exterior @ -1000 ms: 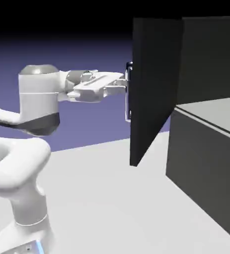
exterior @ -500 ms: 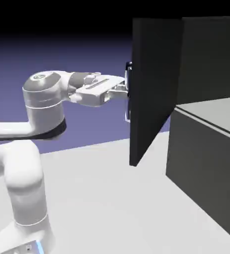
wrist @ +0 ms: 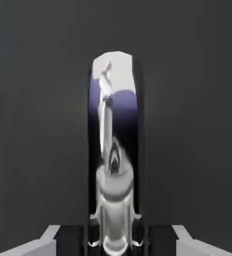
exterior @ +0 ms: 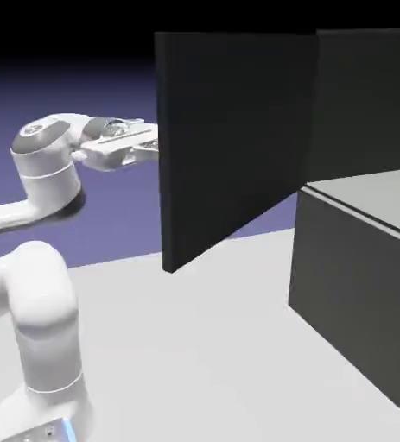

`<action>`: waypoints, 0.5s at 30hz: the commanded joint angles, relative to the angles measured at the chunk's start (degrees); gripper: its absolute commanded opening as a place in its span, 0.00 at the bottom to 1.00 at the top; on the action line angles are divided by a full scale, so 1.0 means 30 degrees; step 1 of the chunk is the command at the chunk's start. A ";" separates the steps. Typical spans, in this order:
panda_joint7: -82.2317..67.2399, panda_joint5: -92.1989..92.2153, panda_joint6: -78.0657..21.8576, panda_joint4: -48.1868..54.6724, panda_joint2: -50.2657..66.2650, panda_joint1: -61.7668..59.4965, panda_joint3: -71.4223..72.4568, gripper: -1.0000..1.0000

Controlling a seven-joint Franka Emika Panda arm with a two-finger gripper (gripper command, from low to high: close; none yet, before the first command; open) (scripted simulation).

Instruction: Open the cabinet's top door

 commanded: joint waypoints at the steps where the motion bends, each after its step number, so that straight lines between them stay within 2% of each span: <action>1: 0.0000 0.0627 -0.0512 0.0213 0.0105 0.0038 0.0692 0.00; 8: 0.0203 0.4701 -0.4514 0.2750 0.1469 -0.0692 0.5538 0.00; 15: 0.0301 0.8151 -0.8992 0.7306 0.3243 -0.3773 0.9992 0.00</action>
